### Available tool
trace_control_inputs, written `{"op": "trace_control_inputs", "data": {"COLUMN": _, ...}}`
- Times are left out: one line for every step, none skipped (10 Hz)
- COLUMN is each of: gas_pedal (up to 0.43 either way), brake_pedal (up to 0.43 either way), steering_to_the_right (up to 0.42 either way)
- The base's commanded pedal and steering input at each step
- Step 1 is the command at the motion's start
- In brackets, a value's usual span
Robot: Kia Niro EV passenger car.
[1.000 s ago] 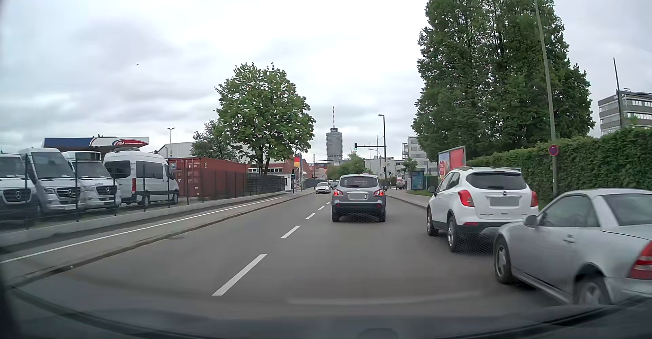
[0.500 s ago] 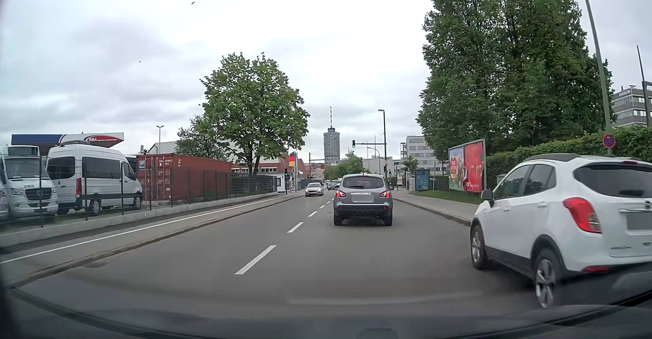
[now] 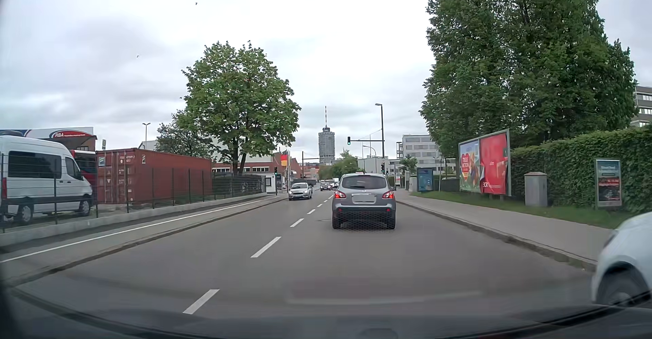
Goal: Follow the waypoints while adhering to traffic rules and regulations
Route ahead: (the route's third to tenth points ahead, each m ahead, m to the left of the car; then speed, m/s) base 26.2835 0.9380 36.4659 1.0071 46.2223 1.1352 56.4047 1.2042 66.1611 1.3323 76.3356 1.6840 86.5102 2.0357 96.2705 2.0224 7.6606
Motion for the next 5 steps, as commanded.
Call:
{"op": "trace_control_inputs", "data": {"gas_pedal": 0.000, "brake_pedal": 0.000, "steering_to_the_right": 0.019}}
{"op": "trace_control_inputs", "data": {"gas_pedal": 0.000, "brake_pedal": 0.000, "steering_to_the_right": 0.017}}
{"op": "trace_control_inputs", "data": {"gas_pedal": 0.000, "brake_pedal": 0.000, "steering_to_the_right": 0.016}}
{"op": "trace_control_inputs", "data": {"gas_pedal": 0.000, "brake_pedal": 0.000, "steering_to_the_right": 0.012}}
{"op": "trace_control_inputs", "data": {"gas_pedal": 0.000, "brake_pedal": 0.000, "steering_to_the_right": 0.010}}
